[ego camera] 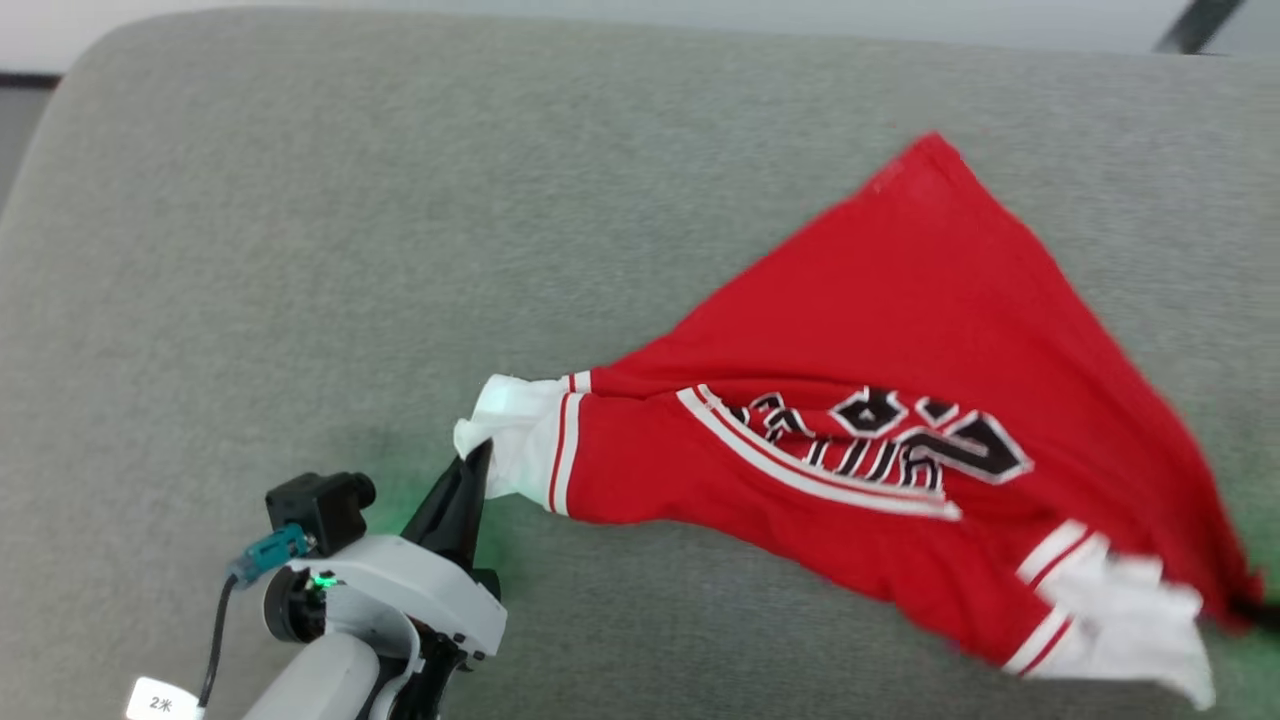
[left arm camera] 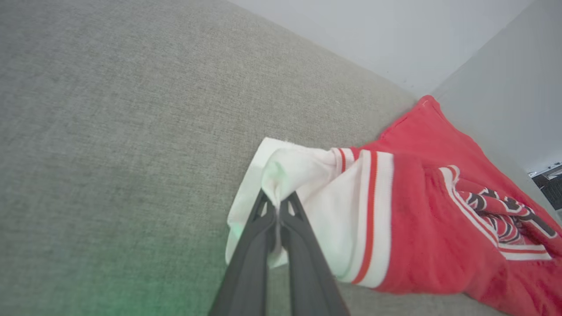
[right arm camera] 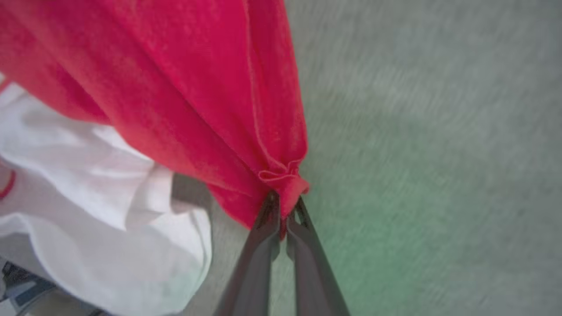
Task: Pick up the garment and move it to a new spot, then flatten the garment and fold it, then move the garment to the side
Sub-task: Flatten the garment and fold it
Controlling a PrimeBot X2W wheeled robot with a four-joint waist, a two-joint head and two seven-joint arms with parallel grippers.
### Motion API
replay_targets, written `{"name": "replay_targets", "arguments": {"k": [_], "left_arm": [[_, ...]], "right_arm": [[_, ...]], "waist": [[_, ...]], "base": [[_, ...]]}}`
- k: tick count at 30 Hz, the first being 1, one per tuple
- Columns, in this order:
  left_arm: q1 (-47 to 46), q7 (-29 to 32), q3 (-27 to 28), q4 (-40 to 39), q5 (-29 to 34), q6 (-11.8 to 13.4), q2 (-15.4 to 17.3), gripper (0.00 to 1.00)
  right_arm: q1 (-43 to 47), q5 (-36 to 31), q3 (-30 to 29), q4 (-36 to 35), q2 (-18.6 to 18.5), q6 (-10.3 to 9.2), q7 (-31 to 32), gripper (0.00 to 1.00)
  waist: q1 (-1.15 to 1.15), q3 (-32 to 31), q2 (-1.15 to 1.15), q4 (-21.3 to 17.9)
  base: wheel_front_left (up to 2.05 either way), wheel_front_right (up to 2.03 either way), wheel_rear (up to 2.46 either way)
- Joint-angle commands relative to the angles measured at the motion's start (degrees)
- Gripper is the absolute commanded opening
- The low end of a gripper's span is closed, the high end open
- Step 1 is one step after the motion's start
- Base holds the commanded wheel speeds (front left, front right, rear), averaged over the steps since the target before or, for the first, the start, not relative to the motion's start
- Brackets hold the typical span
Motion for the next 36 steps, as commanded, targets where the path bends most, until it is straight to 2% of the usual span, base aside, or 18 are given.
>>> {"name": "replay_targets", "arguments": {"k": [1, 5, 9, 10, 11, 12, 14, 19, 21, 23, 25, 27, 30, 36], "left_arm": [[0.6, 0.1, 0.0, -0.3, 0.3, 0.4, 0.3, 0.0], [0.7, 0.8, -0.4, -1.0, 0.4, 0.8, 0.5, 0.0], [0.8, 1.2, -0.8, -1.3, 0.4, 1.0, 0.6, 0.0], [0.7, 1.4, -0.9, -1.3, 0.5, 1.0, 0.5, 0.0], [0.7, 1.5, -1.1, -1.3, 0.6, 1.1, 0.4, 0.0], [0.6, 1.5, -1.3, -1.4, 0.7, 1.1, 0.3, 0.0], [0.5, 1.6, -1.5, -1.6, 0.8, 1.1, 0.3, 0.0], [0.2, 1.9, -2.1, -2.2, 0.9, 0.9, 0.0, 0.0], [-0.3, 1.9, -2.5, -2.5, 1.0, 0.8, -0.5, 0.0], [-0.9, 1.7, -2.6, -2.7, 1.2, 0.8, -0.8, 0.0], [-1.5, 1.6, -2.6, -2.8, 1.3, 0.7, -1.1, 0.0], [-2.3, 1.6, -2.9, -2.8, 1.5, 0.6, -1.7, 0.0], [-4.0, 1.5, -3.2, -2.3, 1.8, 0.2, -2.3, 0.0], [-6.6, 0.8, -4.0, -0.8, 2.2, -0.8, -4.5, 0.0]], "right_arm": [[4.7, 0.1, 0.6, -0.9, 1.5, -0.06, 1.8, 0.0], [13.7, 0.5, -1.5, -9.1, 3.7, -0.05, 6.1, 0.0], [17.0, -1.9, -3.2, -14.1, 6.4, -0.05, 7.7, 0.02], [17.3, -2.9, -3.5, -14.6, 7.0, -0.05, 7.7, 0.25], [17.1, -4.1, -3.3, -15.7, 7.0, -0.05, 7.8, 0.43], [16.4, -5.1, -3.7, -16.7, 7.2, -0.05, 7.3, 1.0], [15.3, -5.4, -5.4, -18.6, 8.0, -0.05, 7.3, 1.0], [9.8, -5.1, -10.5, -24.0, 6.8, -0.05, 8.9, 1.0], [6.0, -7.0, -12.3, -24.3, 5.7, -0.05, 8.3, 1.0], [1.0, -9.5, -11.6, -23.7, 4.8, -0.05, 6.6, 1.0], [-4.7, -10.7, -10.3, -20.6, 6.3, -0.05, 4.0, 1.0], [-11.0, -12.8, -7.7, -16.6, 6.3, -0.06, 1.7, 1.0], [-19.2, -14.1, -3.0, -8.3, 8.0, -0.05, -0.3, 1.0], [-31.0, -15.5, 7.0, 6.1, 7.6, -0.06, -1.5, 1.0]], "waist": [[0.0, -1.9, 0.0, -3.0], [0.0, -1.9, 0.0, -3.8], [0.0, -2.1, 0.0, -4.3], [0.0, -2.2, 0.0, -4.3], [0.0, -2.3, 0.0, -4.3], [0.0, -2.4, 0.0, -4.2], [0.0, -2.7, 0.0, -4.1], [0.0, -2.9, 0.0, -2.8], [0.0, -2.4, 0.0, -1.8], [0.0, -1.3, 0.0, -1.0], [0.0, 0.1, 0.0, -0.3], [0.0, 1.8, 0.0, 0.5], [0.0, 4.1, 0.0, 2.0], [0.0, 7.7, 0.0, 5.2]], "base": [[0.0, 0.0, 0.0], [0.0, 0.0, 0.0], [0.0, 0.0, 0.0], [0.0, 0.0, 0.0], [0.0, 0.0, 0.0], [0.0, 0.0, 0.0], [0.0, 0.0, 0.0], [0.0, 0.0, 0.0], [0.0, 0.0, 0.0], [0.0, 0.0, 0.0], [0.0, 0.0, 0.0], [0.0, 0.0, 0.0], [0.0, 0.0, 0.0], [0.0, 0.0, 0.0]]}}
